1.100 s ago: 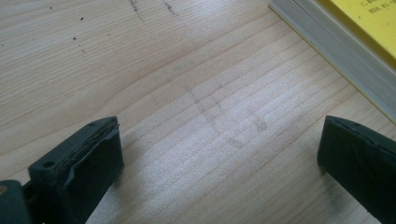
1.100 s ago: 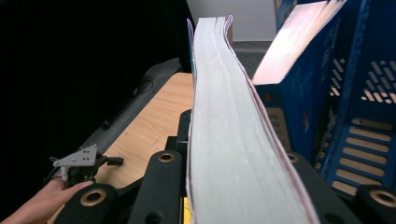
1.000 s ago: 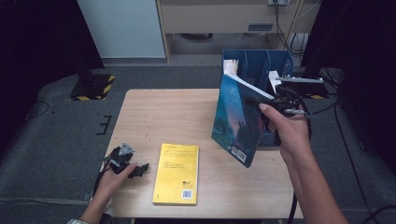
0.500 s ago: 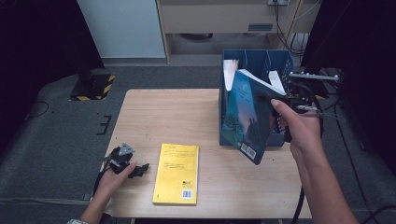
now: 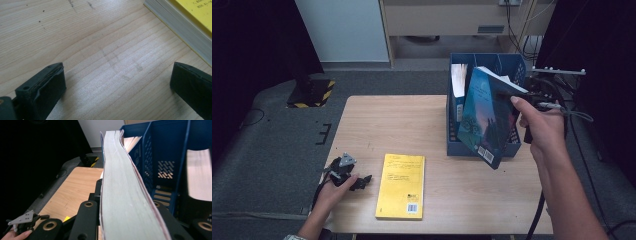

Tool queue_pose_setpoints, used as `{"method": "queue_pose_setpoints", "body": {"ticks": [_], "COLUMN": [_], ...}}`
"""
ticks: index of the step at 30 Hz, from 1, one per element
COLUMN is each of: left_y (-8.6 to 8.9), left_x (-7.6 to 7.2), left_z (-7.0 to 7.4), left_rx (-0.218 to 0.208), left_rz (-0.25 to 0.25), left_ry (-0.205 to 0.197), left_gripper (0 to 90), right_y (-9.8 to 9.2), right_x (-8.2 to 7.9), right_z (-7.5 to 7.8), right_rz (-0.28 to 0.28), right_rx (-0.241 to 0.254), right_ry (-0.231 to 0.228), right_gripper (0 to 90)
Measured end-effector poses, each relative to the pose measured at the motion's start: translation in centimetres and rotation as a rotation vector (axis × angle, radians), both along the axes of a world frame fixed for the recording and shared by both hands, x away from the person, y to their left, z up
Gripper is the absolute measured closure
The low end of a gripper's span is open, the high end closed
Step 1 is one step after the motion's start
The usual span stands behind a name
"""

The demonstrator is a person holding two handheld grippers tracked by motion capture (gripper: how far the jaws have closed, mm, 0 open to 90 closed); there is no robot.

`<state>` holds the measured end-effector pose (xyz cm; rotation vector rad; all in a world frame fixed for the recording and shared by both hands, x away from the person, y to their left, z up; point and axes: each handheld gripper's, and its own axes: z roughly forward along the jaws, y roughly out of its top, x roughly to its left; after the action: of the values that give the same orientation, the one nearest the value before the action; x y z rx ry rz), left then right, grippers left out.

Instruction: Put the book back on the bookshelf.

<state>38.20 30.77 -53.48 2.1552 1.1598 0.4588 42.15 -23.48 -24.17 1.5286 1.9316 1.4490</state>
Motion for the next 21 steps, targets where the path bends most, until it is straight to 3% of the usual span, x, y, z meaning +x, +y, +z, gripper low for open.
{"method": "queue_pose_setpoints", "body": {"ticks": [10, 17, 21], "left_y": [0.0, -0.1, -0.1], "left_x": [0.0, 0.1, 0.2], "left_z": [0.0, 0.0, 0.0], "left_rx": [-0.002, -0.003, -0.004], "left_rz": [-0.001, -0.005, -0.010], "left_ry": [0.000, 0.000, -0.003], "left_gripper": [0.0, 0.0, 0.0], "right_y": [-1.5, -1.1, -0.8], "right_x": [0.9, 1.7, 2.8], "right_z": [0.4, 0.2, -0.4], "right_rz": [-0.076, -0.131, -0.157], "right_rx": [-0.043, -0.092, -0.087], "right_ry": [-0.014, -0.036, -0.029], "right_gripper": [73.5, 73.6, 73.6]}}
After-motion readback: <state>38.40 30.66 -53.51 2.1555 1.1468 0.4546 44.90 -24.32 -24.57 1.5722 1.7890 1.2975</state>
